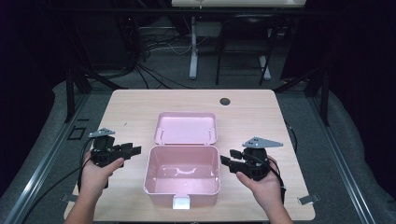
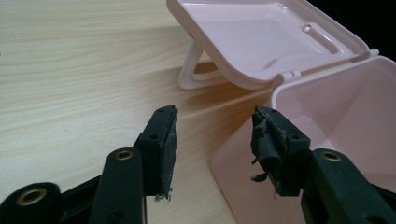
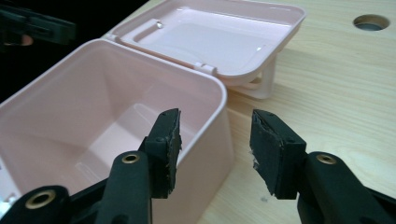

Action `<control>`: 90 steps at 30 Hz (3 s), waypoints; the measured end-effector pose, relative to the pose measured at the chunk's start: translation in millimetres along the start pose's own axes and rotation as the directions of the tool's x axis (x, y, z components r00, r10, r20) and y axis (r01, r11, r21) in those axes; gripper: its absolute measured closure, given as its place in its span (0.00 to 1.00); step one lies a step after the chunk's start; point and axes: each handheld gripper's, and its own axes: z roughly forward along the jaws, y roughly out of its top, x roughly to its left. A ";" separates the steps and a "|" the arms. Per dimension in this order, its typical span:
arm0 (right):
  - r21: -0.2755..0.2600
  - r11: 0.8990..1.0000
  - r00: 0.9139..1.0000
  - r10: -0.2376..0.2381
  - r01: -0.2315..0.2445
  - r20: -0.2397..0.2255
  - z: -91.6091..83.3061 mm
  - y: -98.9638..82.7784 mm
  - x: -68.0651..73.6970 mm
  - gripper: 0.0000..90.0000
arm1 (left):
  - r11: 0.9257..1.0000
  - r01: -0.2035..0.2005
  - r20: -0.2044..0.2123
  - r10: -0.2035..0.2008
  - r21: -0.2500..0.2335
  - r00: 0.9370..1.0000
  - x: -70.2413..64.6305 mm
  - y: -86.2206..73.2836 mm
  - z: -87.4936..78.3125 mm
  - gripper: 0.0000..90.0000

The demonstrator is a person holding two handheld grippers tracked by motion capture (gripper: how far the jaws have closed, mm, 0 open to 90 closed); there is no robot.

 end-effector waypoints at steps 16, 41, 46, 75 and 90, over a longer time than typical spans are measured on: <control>0.117 0.992 0.997 -0.058 0.051 0.056 6.8 18.8 -17.3 0.53 | 1.000 -0.018 -0.008 0.018 0.023 1.000 -0.7 -6.8 -10.5 0.57; 0.410 0.904 0.970 -0.195 0.120 0.146 27.7 30.5 -52.8 0.48 | 0.993 -0.087 -0.045 0.091 0.085 0.995 -13.1 -6.3 -13.9 0.56; 0.452 0.888 0.968 -0.178 0.083 0.174 33.1 32.6 -64.9 0.45 | 0.993 -0.088 -0.041 0.091 0.075 0.995 -15.2 -5.4 -16.4 0.56; 0.664 0.747 0.966 -0.192 0.029 0.174 54.7 27.3 -76.5 0.43 | 0.992 -0.091 -0.038 0.095 0.085 0.995 -14.8 -5.2 -13.2 0.54; 0.728 0.685 0.965 -0.198 0.011 0.172 63.6 22.3 -77.7 0.46 | 0.993 -0.081 -0.038 0.085 0.087 0.996 -11.9 -5.2 -13.5 0.54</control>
